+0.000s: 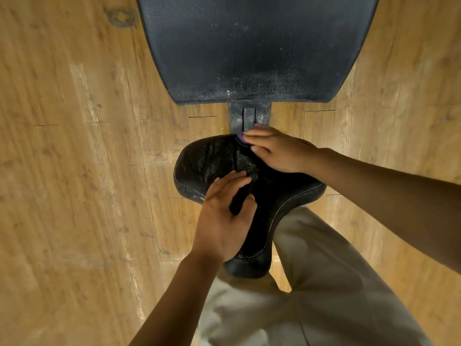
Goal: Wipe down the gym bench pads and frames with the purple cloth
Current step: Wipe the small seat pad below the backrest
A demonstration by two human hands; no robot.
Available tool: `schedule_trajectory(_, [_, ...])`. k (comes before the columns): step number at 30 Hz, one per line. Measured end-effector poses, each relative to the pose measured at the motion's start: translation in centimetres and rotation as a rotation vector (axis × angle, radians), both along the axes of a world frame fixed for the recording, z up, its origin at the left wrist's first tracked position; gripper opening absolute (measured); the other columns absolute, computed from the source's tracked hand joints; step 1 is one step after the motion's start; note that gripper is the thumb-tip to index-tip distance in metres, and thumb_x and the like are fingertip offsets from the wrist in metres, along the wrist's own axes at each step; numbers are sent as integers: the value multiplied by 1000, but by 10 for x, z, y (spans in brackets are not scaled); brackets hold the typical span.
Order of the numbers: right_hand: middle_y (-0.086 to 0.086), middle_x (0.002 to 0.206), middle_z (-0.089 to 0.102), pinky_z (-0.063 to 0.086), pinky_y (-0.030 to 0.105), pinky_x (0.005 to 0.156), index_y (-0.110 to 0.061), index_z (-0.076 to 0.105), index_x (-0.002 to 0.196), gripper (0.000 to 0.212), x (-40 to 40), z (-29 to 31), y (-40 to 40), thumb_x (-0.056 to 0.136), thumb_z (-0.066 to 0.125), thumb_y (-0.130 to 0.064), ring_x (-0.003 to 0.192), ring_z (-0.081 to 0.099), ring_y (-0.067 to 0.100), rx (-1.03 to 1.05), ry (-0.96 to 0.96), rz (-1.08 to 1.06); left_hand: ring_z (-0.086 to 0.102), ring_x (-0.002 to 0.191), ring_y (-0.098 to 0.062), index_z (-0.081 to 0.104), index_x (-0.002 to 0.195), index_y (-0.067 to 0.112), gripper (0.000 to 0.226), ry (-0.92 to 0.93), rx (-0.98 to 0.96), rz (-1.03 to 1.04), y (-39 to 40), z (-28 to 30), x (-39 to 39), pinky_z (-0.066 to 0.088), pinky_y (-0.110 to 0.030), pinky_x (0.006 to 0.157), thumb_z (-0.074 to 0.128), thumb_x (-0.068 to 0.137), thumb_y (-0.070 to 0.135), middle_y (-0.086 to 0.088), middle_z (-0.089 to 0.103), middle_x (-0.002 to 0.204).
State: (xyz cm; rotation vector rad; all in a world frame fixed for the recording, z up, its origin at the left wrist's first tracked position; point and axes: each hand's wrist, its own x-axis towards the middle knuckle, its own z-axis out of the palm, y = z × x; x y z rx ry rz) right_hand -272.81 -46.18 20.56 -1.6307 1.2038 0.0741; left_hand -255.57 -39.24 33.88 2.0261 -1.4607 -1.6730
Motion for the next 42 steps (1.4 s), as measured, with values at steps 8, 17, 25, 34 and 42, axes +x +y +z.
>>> schedule_trajectory(8, [-2, 154, 29, 6, 26, 118, -16, 38, 144, 42, 29, 4, -12, 102, 38, -19, 145, 12, 11, 46, -64, 20, 31, 134, 10, 61, 127, 23, 43, -7, -8, -43, -3, 5, -2, 23, -34, 119, 49, 87, 34, 14, 53, 137])
schedule_trajectory(17, [-6, 144, 42, 15, 24, 119, -12, 47, 138, 42, -28, 63, 44, 98, 41, -26, 143, 21, 10, -61, -198, 23, 46, 128, -1, 65, 122, 18, 31, -125, -40, 113, 5, 7, -4, 33, -20, 111, 58, 92, 19, 12, 55, 134])
schedule_trajectory(25, [0, 157, 21, 9, 31, 117, -17, 30, 148, 45, 43, -13, -30, 103, 30, -24, 145, 13, 17, 130, 142, 30, 43, 131, -1, 64, 124, 17, 32, -126, -53, 103, 4, 7, -3, 31, -17, 111, 57, 93, 19, 10, 55, 135])
schedule_trajectory(34, [-16, 139, 34, 5, 1, 107, -15, 44, 139, 40, -11, 91, 54, 99, 44, -10, 138, 16, 1, 13, -131, -172, 46, 129, -6, 64, 123, 15, 31, -128, -109, 70, 6, 1, 0, 31, -17, 109, 57, 93, 21, 5, 56, 135])
schedule_trajectory(42, [3, 148, 37, 14, 17, 110, -10, 45, 140, 40, 29, 39, 1, 101, 39, -18, 139, 27, 15, 65, 103, -152, 44, 130, -7, 61, 127, 14, 57, -140, -263, -168, -13, -11, 40, 27, -5, 103, 48, 86, 50, 4, 51, 141])
